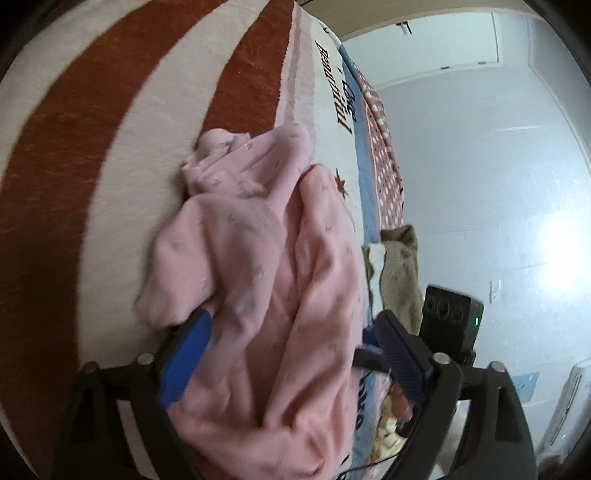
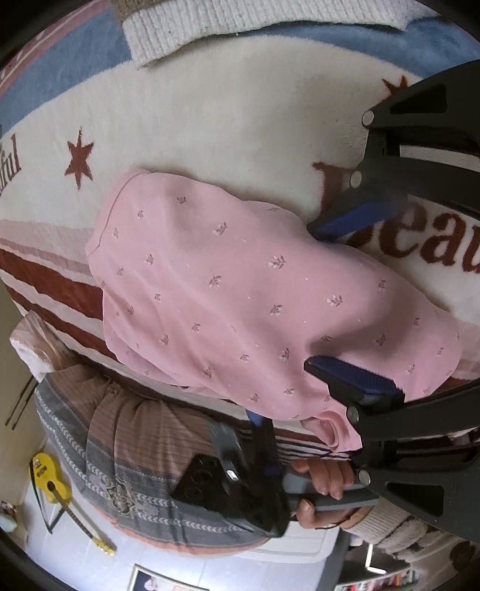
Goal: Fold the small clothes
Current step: 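Close the left tool on the pink shirt bundle and lift it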
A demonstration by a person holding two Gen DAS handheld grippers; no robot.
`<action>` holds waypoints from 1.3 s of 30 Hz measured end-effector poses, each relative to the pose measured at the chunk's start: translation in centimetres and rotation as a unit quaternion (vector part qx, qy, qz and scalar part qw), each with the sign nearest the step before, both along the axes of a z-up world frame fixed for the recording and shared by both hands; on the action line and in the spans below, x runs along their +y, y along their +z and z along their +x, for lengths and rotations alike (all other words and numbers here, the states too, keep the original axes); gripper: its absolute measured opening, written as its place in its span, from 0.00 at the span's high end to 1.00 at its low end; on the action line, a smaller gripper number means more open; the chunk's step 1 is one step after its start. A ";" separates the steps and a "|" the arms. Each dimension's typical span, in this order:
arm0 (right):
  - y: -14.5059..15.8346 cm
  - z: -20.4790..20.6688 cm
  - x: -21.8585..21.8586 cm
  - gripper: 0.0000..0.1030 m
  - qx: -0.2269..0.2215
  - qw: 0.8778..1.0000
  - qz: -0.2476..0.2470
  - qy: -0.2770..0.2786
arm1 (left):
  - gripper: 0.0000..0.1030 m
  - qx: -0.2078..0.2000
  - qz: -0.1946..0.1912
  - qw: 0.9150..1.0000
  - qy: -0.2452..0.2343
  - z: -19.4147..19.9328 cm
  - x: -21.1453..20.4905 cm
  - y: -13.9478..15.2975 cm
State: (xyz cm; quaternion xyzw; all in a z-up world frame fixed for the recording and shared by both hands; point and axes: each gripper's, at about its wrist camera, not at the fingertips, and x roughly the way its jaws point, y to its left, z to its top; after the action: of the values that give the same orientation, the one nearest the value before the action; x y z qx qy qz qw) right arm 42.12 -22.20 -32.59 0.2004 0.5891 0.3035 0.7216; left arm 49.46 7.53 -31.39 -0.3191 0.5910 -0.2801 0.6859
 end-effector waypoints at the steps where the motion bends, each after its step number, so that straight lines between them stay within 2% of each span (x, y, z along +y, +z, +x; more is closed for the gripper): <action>1: -0.2 0.0 0.1 0.38 0.004 1.000 0.005 0.000 | 0.09 0.003 0.006 1.000 -0.007 -0.3 0.0 -0.1; 6: -1.0 -0.3 1.5 0.38 0.020 0.999 0.020 0.015 | 0.09 0.021 0.020 0.999 -0.039 -1.9 -2.0 -1.8; 9: -1.1 -0.9 3.1 0.45 0.013 0.999 0.018 0.038 | 0.09 0.013 0.049 0.998 -0.037 -2.2 -3.0 -2.2; 12: -0.6 -1.3 3.9 0.47 0.004 0.999 0.007 0.049 | 0.09 0.011 0.074 0.997 -0.031 -2.3 -2.5 -1.3; 15: -0.6 -1.5 3.7 0.47 0.006 0.999 0.006 0.047 | 0.09 -0.025 0.117 0.993 -0.025 -2.5 -1.3 0.6; 17: -0.6 -1.6 3.5 0.47 0.007 0.999 0.006 0.045 | 0.08 -0.033 0.127 0.991 -0.021 -2.5 -0.6 1.0; 21: -0.5 -2.0 3.6 0.47 0.007 0.999 0.009 0.036 | 0.08 0.005 0.123 0.992 -0.034 -2.7 -0.8 -1.2; 23: -0.4 -2.1 3.6 0.47 0.007 0.999 0.010 0.034 | 0.08 0.019 0.093 0.995 -0.033 -3.4 -1.0 -2.4; 26: -0.2 -2.4 3.6 0.47 0.003 0.999 0.008 0.039 | 0.07 0.014 0.065 0.998 -0.022 -3.9 -1.8 -2.9; 28: 0.0 -2.5 3.9 0.47 -0.001 0.999 0.007 0.046 | 0.08 0.023 0.030 0.999 -0.012 -4.0 -2.1 -3.3; 29: 0.1 -2.6 4.1 0.50 -0.005 0.999 0.007 0.049 | 0.08 0.026 0.025 0.999 -0.013 -3.9 -2.5 -3.4; 30: 0.3 -2.6 4.3 0.53 -0.008 0.999 0.005 0.051 | 0.10 0.025 0.029 0.999 -0.019 -4.0 -3.0 -3.3; 32: 0.8 -2.7 4.6 0.61 -0.015 0.998 0.010 0.059 | 0.35 0.028 0.033 0.999 -0.031 -4.0 -4.1 -3.2; 34: 1.3 -2.8 5.0 0.68 -0.025 0.997 0.008 0.070 | 0.38 0.033 0.025 0.999 -0.032 -4.4 -4.7 -2.9; 39: 3.2 -3.6 4.9 0.72 -0.050 0.995 0.003 0.089 | 0.49 0.015 0.025 0.999 -0.033 -5.6 -4.2 -0.6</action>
State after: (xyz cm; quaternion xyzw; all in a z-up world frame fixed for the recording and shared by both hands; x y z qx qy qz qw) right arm 38.49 -17.30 -29.34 0.1341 0.5668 0.3779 0.7197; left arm 43.90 3.29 -31.96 -0.2869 0.6184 -0.2828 0.6748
